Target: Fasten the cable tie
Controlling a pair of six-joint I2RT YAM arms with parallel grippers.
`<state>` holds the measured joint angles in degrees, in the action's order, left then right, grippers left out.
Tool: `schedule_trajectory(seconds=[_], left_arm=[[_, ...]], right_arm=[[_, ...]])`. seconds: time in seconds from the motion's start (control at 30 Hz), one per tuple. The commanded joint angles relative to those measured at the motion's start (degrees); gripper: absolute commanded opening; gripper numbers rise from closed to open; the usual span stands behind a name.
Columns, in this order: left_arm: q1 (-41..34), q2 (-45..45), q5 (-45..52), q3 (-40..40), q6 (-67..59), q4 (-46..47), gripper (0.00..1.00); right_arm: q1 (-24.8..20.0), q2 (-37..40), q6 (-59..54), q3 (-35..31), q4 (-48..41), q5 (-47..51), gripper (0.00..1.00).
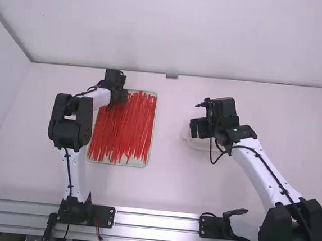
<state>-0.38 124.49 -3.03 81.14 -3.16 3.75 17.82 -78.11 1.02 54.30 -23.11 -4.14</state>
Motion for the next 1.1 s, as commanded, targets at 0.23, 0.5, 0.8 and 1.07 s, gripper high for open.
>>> schedule_trajectory(seconds=[0.23,0.5,0.8,1.07], left_arm=[[0.0,-2.2,2.5,-0.5,1.1,-0.6,0.19],[0.0,-2.2,3.0,-0.6,0.8,-0.6,0.20],[0.0,-1.5,1.9,-0.8,0.8,-0.4,0.20],[0.0,-1.5,1.9,-0.8,0.5,-0.2,0.20]], right_arm=[[-0.2,-0.1,0.2,2.0,-0.2,-0.1,0.98],[-0.1,-0.1,0.2,2.0,-0.4,-0.1,0.98],[-0.2,-0.1,0.2,2.0,-0.5,-0.1,0.98],[-0.2,-0.1,0.2,2.0,-1.0,-0.1,0.98]])
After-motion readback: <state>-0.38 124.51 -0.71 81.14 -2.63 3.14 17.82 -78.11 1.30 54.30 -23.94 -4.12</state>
